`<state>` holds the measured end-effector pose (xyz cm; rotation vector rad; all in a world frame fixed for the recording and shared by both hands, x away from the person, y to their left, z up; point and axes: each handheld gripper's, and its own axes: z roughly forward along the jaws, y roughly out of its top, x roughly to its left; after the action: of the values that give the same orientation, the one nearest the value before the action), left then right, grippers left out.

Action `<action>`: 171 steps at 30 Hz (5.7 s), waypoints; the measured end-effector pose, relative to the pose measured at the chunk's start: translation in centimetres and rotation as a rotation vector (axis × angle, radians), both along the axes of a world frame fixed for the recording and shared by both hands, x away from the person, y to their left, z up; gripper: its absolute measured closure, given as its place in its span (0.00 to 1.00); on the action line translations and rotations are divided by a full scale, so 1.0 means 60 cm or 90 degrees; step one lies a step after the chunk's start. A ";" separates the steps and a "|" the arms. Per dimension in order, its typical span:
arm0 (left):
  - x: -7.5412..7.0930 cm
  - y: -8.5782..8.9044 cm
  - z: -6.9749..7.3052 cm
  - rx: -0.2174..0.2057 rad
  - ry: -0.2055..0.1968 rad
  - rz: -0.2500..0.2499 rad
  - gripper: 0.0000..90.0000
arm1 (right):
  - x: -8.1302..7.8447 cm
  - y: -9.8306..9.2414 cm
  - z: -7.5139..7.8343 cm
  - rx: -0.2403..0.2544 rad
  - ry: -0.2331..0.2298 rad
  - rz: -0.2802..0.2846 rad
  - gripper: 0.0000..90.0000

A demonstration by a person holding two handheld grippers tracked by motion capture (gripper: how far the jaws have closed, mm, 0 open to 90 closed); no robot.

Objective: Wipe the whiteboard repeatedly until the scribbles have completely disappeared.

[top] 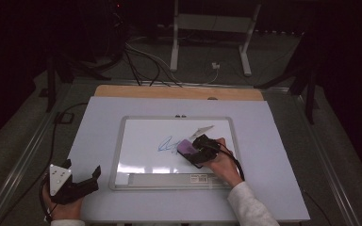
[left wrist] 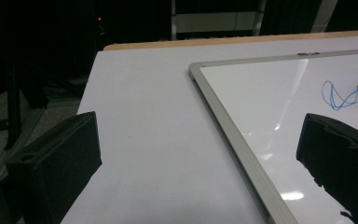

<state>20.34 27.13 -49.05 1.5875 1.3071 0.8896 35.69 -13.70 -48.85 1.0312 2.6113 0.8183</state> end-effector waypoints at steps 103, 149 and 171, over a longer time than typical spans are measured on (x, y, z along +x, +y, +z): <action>0.002 0.000 -0.001 -0.003 0.002 -0.005 0.01 | 0.038 0.059 -0.010 0.023 0.001 -0.087 0.46; 0.004 -0.002 -0.002 -0.002 0.004 -0.008 0.01 | 0.032 0.090 -0.011 0.007 -0.019 -0.157 0.46; 0.005 -0.004 -0.003 0.000 0.005 -0.012 0.01 | 0.043 0.109 -0.013 0.019 -0.013 -0.182 0.46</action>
<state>20.62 26.89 -49.23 1.6016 1.2956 0.8723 38.29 -7.16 -49.65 1.3551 2.3650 0.7946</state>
